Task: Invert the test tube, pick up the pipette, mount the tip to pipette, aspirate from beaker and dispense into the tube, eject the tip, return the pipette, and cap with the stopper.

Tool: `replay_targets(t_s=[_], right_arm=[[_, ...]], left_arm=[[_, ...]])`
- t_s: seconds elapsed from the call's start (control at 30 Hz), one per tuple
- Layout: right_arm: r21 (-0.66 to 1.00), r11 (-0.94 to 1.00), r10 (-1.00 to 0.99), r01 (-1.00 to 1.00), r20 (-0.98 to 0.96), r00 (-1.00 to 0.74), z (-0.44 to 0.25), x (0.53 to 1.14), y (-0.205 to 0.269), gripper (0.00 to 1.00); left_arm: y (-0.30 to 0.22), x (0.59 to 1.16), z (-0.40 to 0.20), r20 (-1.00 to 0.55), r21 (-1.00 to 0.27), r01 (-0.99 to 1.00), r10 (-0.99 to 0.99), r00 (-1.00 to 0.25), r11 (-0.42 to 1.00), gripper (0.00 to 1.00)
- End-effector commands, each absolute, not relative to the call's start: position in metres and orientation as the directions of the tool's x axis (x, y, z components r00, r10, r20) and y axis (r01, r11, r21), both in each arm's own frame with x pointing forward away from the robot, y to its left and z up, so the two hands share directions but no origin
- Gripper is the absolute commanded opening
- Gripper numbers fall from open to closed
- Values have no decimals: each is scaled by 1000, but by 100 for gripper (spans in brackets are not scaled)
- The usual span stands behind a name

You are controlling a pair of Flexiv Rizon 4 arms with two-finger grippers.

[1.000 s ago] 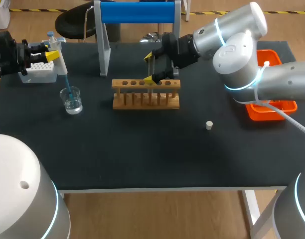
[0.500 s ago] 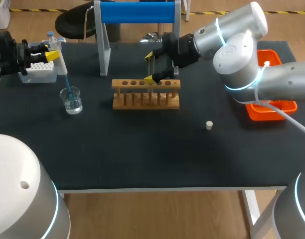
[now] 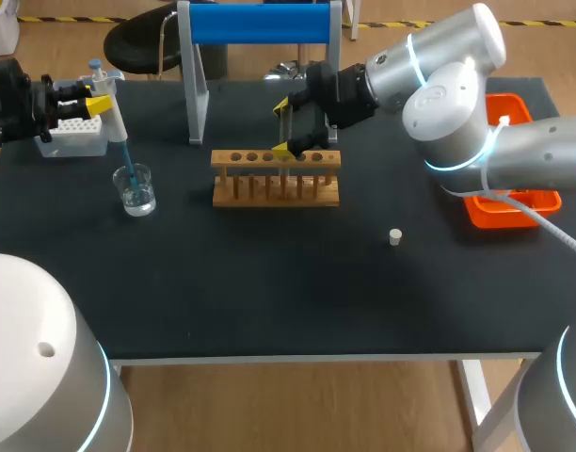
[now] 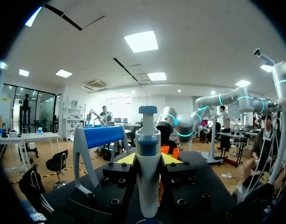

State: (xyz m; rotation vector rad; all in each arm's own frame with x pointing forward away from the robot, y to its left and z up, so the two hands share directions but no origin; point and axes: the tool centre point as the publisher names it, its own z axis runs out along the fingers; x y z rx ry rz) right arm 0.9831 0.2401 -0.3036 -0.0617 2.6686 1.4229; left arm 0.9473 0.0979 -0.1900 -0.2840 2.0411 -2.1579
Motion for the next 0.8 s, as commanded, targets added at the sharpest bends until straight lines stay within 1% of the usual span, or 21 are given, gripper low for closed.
replay_targets(t_s=[0.03, 0.47, 0.8], right_arm=[[824, 560, 17, -90, -120, -993, -303, 984, 240, 100], [824, 560, 17, -90, -120, -993, -303, 984, 240, 100], [824, 560, 17, -90, -120, -993, -303, 984, 240, 100]], left_arm=[[99, 946, -185, 21, -998, -8, -242, -970, -55, 0], [94, 936, -161, 11, -1000, -4, -262, -965, -29, 0], [84, 932, -124, -13, -1000, 12, -244, -970, 2, 0]])
